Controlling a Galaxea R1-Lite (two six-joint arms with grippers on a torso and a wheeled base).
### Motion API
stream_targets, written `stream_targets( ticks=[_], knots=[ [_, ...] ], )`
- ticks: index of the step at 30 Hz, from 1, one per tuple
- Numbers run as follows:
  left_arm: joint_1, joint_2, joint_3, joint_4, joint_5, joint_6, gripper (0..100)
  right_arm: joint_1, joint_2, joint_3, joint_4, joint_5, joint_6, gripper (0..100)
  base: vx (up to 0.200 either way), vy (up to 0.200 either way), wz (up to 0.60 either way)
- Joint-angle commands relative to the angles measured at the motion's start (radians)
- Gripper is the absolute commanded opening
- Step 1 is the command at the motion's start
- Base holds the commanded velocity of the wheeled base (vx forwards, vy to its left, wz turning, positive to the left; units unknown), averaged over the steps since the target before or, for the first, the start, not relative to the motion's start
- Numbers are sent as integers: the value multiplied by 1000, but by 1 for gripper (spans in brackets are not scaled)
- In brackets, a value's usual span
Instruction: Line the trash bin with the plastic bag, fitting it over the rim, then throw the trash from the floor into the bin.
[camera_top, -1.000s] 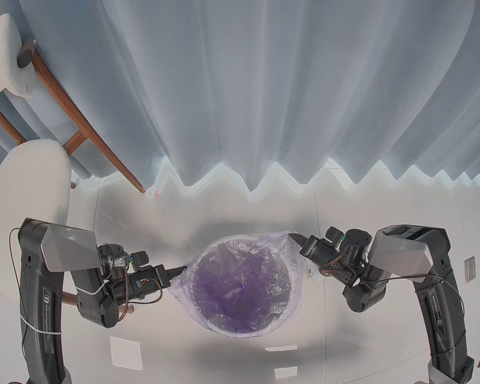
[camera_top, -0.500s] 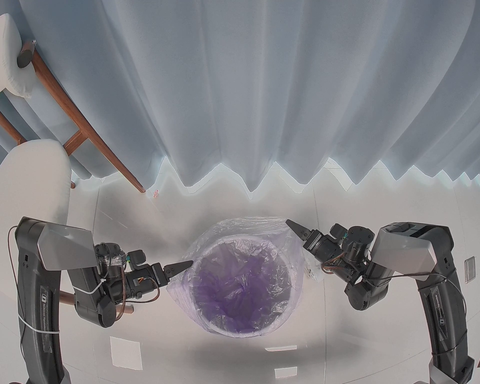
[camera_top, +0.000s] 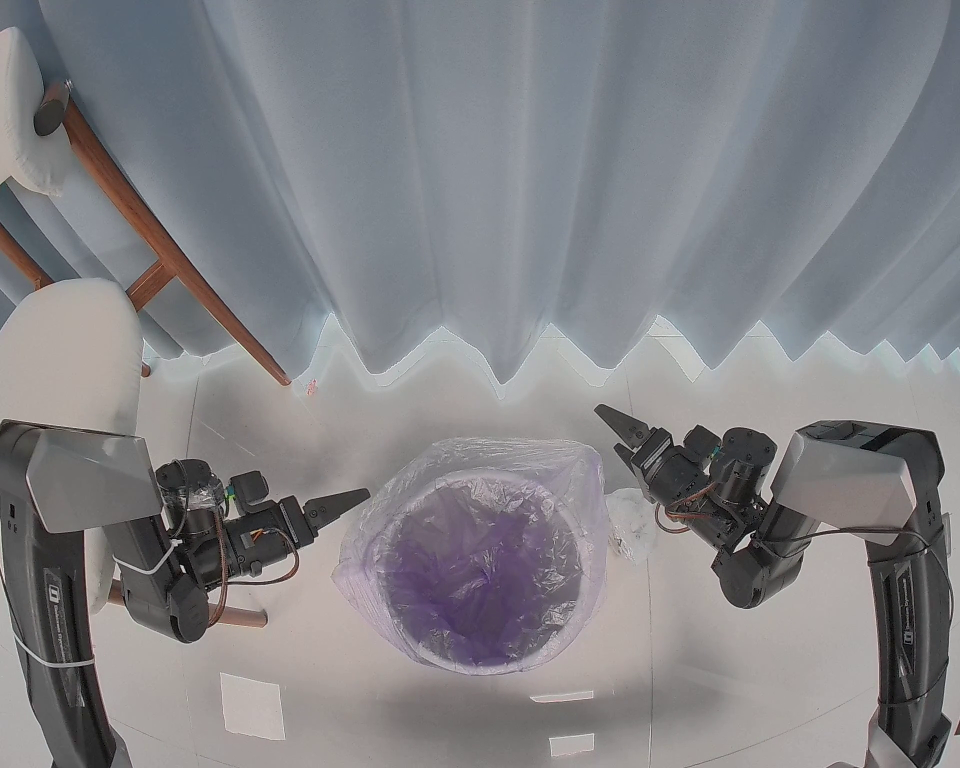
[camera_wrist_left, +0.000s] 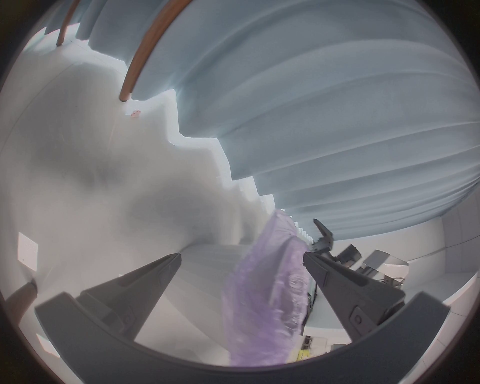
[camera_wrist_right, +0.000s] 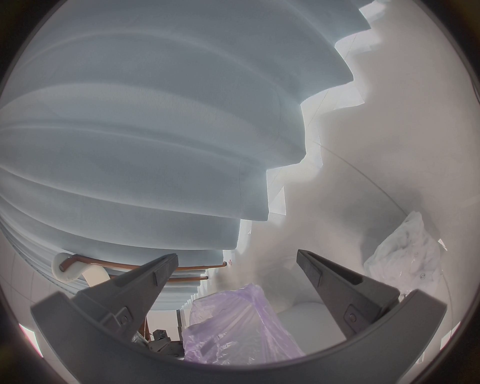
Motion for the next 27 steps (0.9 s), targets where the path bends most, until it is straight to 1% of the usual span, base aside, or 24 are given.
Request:
stream_targets(
  ticks=[1,3,5,7,8,9,10,11,15,21,23,27],
  knots=[
    [-6,-111,71,0,-59,-4,100,-4,-20,4,-17,1,-3,100,0,0,0],
    [-8,-146,152,1,-96,7,100,-4,-19,3,-17,1,-5,100,0,0,0],
    [-23,-162,218,3,-96,52,100,-4,-14,3,-17,1,-5,100,0,0,0],
    [-41,-154,254,12,-94,133,100,-4,-11,-2,-17,1,-6,100,0,0,0],
    [-48,-151,263,15,-94,158,100,-4,-11,-3,-17,1,-6,100,0,0,0],
    [-48,-151,263,15,-94,158,100,-4,-11,-3,-17,1,-6,100,0,0,0],
    [-68,-130,283,17,-91,197,100,-5,-13,-5,-17,-1,-6,100,0,0,0],
    [-92,-110,293,17,-71,219,100,-5,-11,-3,-17,-1,-6,100,0,0,0],
    [-120,-74,298,14,6,233,100,-5,-7,-8,-17,-1,-8,100,0,0,0],
    [-130,-73,307,18,21,233,100,-5,-7,-8,-17,-1,-8,100,0,0,0],
    [-147,-67,306,18,58,233,100,-5,-7,-10,-17,-1,-8,100,0,0,0],
    [-149,-56,300,20,82,233,100,-5,-7,-10,-17,-1,-8,100,0,0,0]
  ],
)
